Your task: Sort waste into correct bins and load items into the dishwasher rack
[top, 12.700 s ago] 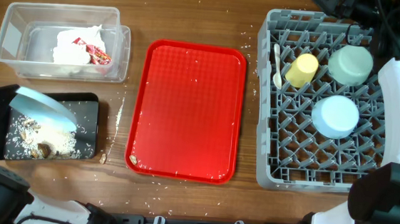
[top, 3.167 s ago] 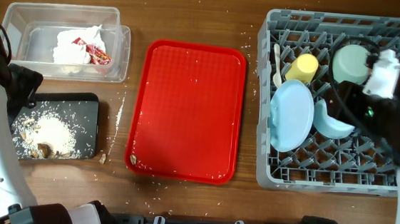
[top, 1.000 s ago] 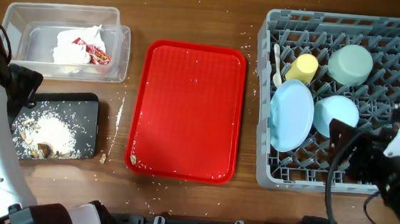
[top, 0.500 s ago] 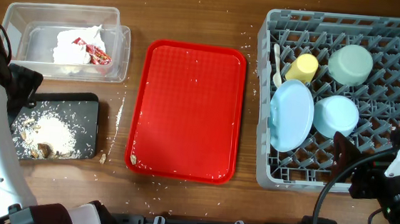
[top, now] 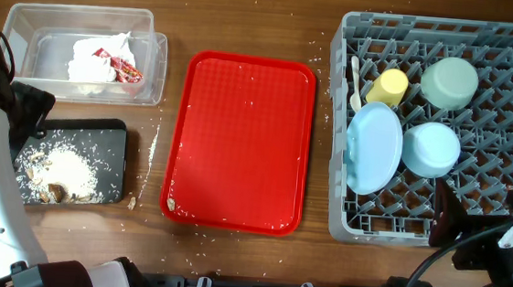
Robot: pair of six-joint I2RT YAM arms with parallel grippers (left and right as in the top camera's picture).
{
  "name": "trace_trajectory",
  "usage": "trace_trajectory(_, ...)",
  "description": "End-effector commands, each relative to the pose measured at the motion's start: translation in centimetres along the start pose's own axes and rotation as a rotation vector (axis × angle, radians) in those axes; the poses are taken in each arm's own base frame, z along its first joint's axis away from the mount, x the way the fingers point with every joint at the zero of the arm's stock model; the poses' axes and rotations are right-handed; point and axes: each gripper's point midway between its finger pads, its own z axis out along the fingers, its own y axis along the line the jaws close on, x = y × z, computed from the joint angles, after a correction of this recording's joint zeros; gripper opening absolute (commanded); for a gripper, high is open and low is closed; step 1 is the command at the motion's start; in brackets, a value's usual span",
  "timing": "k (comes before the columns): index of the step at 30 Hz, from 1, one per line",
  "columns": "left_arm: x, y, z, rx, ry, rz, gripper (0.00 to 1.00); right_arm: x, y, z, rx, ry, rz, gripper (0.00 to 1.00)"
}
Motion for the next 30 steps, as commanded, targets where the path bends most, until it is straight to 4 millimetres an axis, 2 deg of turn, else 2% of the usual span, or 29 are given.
trace_trajectory(1, -0.16, 0.06, -0.02, 0.0, -0.004, -0.004, 1.0, -0.14, -0.87, -0.43, 0.054, -0.012, -0.038, 1.0)
trace_trajectory(30, -0.16, 0.06, -0.02, 0.0, -0.004, -0.004, 1.0, -0.28, -0.39, -0.62, 0.027, -0.025, -0.092, 1.0)
